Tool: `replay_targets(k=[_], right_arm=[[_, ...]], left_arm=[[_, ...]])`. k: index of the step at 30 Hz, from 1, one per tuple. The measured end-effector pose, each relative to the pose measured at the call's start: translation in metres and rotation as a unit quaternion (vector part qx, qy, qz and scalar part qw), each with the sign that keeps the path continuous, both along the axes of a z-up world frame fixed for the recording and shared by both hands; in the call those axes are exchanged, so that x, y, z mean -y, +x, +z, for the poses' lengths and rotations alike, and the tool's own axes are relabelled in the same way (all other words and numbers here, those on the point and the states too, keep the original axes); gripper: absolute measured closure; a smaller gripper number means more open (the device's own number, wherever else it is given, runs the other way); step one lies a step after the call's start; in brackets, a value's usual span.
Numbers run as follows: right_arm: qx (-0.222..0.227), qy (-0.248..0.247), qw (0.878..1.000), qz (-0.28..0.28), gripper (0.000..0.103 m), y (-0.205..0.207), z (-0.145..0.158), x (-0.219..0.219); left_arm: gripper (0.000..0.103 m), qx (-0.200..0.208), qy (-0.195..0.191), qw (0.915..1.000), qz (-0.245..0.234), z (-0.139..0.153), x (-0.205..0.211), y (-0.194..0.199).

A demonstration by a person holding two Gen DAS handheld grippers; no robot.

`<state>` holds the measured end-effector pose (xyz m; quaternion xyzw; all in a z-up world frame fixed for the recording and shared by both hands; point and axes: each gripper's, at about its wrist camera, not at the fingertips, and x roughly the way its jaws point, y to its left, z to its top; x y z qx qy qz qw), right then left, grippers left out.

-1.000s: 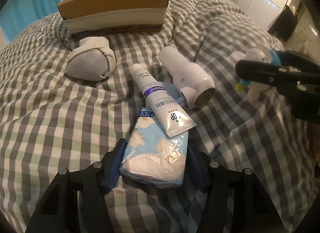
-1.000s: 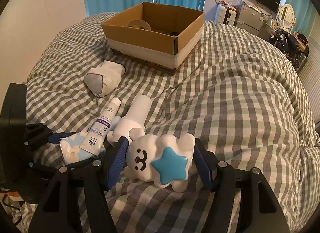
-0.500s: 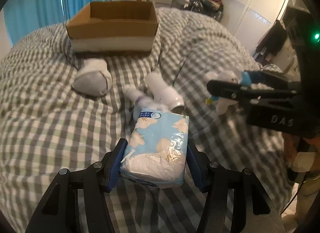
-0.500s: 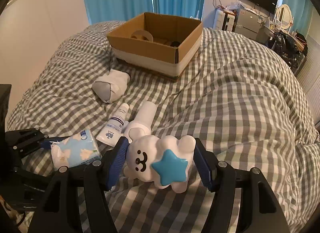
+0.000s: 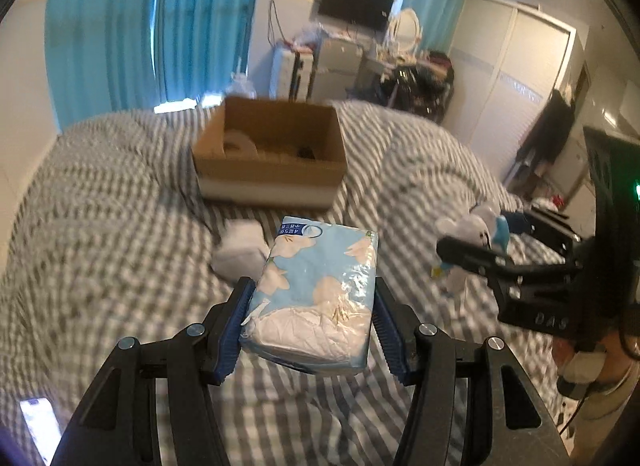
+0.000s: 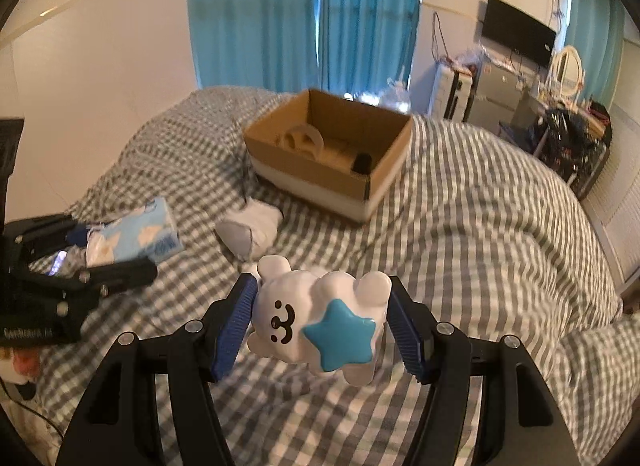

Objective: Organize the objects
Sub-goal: 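Grasp the tissue pack with left gripper while right gripper grasps the cloud toy, then carry tissue pack and cloud toy into the box and release both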

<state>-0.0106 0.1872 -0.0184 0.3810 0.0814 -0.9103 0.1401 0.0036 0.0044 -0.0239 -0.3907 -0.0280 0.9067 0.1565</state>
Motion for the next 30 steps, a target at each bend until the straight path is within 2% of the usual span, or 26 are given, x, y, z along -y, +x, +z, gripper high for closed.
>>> replay_targets(k=[7,15,22,24,30], right_arm=[[-0.051,0.006,0.999,0.018,0.039,-0.014,0.042,0.014],[-0.099,0.005,0.995,0.029,0.039,-0.059,0.084,0.031],[-0.111,-0.007,0.993,0.027,0.039,-0.118,0.099,0.039],[-0.109,-0.008,0.994,0.025,0.039,-0.136,0.097,0.039],[-0.088,-0.017,0.996,0.017,0.039,-0.198,0.075,0.04]], left_arm=[[0.044,-0.048,-0.01,0.9986,0.019,0.047,0.013,-0.033],[0.044,-0.085,-0.041,0.995,0.032,0.082,0.011,-0.087],[0.044,-0.087,-0.062,0.9933,0.046,0.084,0.008,-0.149],[0.044,-0.08,-0.076,0.9923,0.056,0.077,0.006,-0.172],[0.044,-0.057,-0.087,0.992,0.072,0.048,0.005,-0.229]])
